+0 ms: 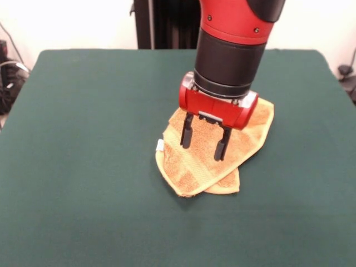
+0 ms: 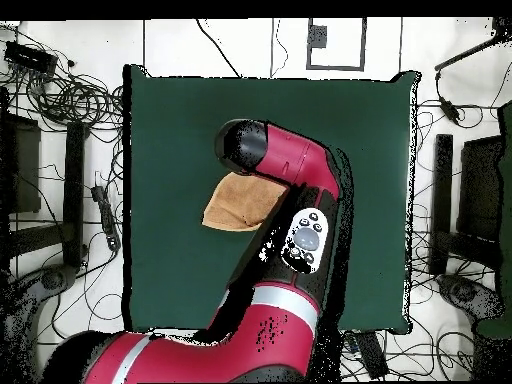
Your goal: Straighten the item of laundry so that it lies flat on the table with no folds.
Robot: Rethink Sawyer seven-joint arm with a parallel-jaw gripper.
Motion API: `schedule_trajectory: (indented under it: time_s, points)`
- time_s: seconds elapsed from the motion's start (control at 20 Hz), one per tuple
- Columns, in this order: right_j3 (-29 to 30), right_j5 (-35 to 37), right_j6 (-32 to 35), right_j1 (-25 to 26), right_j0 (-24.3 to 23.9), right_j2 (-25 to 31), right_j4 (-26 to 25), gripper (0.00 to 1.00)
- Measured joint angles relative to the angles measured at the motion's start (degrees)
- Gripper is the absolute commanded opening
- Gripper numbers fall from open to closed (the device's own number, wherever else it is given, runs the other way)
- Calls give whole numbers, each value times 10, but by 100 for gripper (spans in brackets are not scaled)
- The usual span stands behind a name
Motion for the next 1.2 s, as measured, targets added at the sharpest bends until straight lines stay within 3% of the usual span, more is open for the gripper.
schedule_trajectory:
  time_s: [1.2]
  points:
    - [-14,0,115,3,1,-31,18,100]
